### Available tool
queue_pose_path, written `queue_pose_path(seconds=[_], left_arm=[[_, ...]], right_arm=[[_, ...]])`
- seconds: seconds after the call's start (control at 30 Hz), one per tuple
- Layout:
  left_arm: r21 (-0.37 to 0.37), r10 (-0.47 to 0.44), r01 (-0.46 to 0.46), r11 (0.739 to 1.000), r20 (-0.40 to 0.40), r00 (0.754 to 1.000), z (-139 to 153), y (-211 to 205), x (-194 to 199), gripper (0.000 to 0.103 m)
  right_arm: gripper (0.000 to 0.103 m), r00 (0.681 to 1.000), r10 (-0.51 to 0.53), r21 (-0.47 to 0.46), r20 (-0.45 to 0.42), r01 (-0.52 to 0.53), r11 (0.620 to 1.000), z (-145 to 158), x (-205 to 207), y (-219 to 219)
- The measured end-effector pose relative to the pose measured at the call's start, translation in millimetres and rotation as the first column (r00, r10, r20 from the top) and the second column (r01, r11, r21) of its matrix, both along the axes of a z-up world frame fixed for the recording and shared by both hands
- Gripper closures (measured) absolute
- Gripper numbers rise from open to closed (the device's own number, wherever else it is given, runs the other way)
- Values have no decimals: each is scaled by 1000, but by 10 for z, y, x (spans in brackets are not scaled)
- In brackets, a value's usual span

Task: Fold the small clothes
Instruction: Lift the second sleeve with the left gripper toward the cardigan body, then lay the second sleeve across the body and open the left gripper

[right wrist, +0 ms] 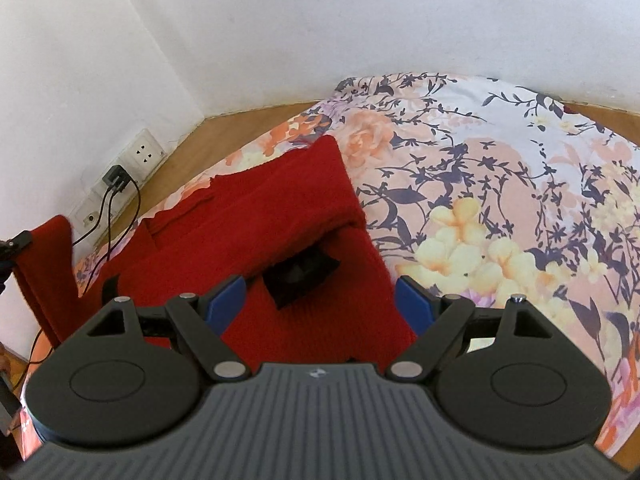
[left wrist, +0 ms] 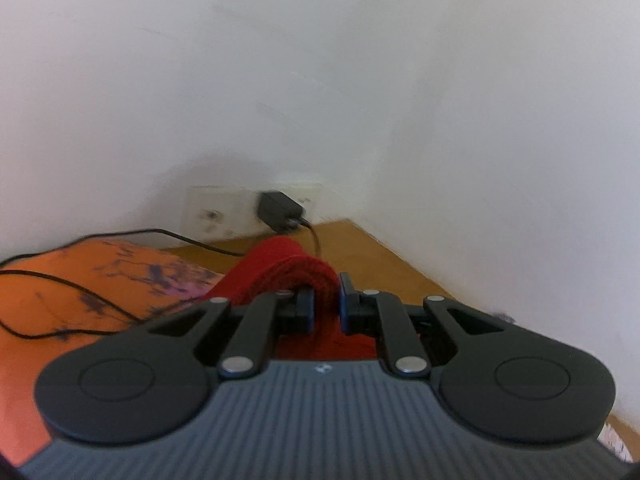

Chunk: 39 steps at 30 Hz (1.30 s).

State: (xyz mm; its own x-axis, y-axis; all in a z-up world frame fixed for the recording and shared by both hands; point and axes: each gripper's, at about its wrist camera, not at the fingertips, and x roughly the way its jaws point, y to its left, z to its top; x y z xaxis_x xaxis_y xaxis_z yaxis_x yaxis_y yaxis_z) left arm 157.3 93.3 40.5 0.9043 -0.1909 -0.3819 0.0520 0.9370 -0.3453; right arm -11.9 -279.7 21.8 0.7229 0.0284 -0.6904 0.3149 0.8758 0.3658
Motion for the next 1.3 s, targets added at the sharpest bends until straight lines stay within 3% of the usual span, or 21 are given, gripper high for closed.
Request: queue_pose_path(seconds=[0.47,0.77,0.97,1.03,1.3], left_arm=[[142,-146,164,976,-131,981,-662,-836,67,90],[143,-181,218,965,-234,955,-971,-941,65,84],[111,-187,221,969,-254,949,-944,-902,-3,73],[112,-186,222,969,-262,947,-887,-887,-57,62],[141,-141,183,973,-264,954,-690,-720,-321,59]], right_arm=[[16,998,45,34,-44,-44,998,-204,280,-105],[16,994,78,53,-72,-74,996,-313,432,-146],[16,989,124,68,-74,-119,991,-337,579,-94],[16,986,149,69,-69,-144,987,-320,638,-48],[16,960,273,58,-55,-270,961,-226,919,245]])
